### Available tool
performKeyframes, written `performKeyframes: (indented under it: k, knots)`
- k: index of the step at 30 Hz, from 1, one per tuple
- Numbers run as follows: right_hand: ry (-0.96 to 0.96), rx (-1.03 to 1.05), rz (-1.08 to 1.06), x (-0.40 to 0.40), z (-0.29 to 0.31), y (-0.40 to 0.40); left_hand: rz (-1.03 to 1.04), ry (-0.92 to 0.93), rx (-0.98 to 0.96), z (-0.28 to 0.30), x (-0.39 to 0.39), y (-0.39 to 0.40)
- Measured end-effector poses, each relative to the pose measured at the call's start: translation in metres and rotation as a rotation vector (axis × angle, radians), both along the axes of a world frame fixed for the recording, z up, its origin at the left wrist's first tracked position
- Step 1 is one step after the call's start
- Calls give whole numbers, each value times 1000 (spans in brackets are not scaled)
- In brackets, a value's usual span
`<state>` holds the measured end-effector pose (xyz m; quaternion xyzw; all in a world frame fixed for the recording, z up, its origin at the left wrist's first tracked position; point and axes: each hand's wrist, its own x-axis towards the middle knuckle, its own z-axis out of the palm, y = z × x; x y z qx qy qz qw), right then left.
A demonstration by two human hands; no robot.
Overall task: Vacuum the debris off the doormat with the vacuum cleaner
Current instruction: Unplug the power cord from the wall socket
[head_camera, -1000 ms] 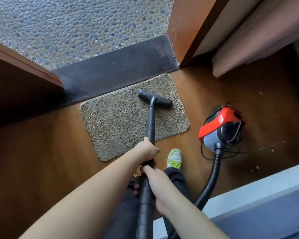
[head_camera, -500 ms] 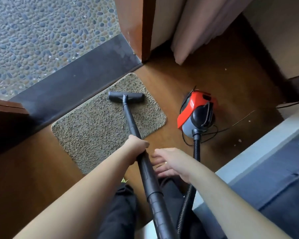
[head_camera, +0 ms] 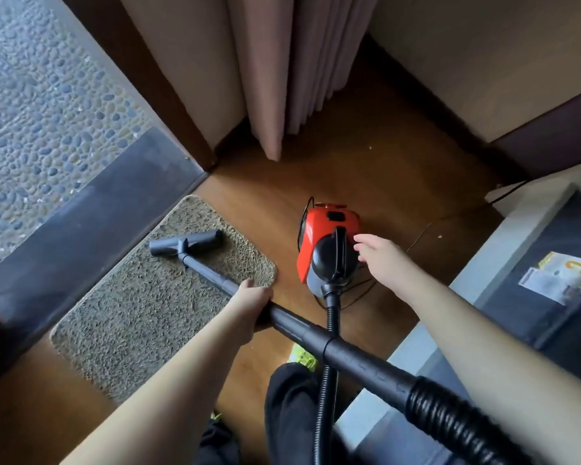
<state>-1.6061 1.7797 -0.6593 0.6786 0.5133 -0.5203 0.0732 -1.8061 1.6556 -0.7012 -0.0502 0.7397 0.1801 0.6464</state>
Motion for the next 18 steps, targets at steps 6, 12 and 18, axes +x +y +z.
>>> performKeyframes:
  k: [6,12,18]
  knots:
    - [11,-42,192,6,-22,36,-375,101,61,-6,-8,37]
    - [-14,-113,320,37,-59,75,-892,21,384,-29,-52,41]
    - [-180,-168,578,61,-45,132,-1646,462,509,-28,-49,89]
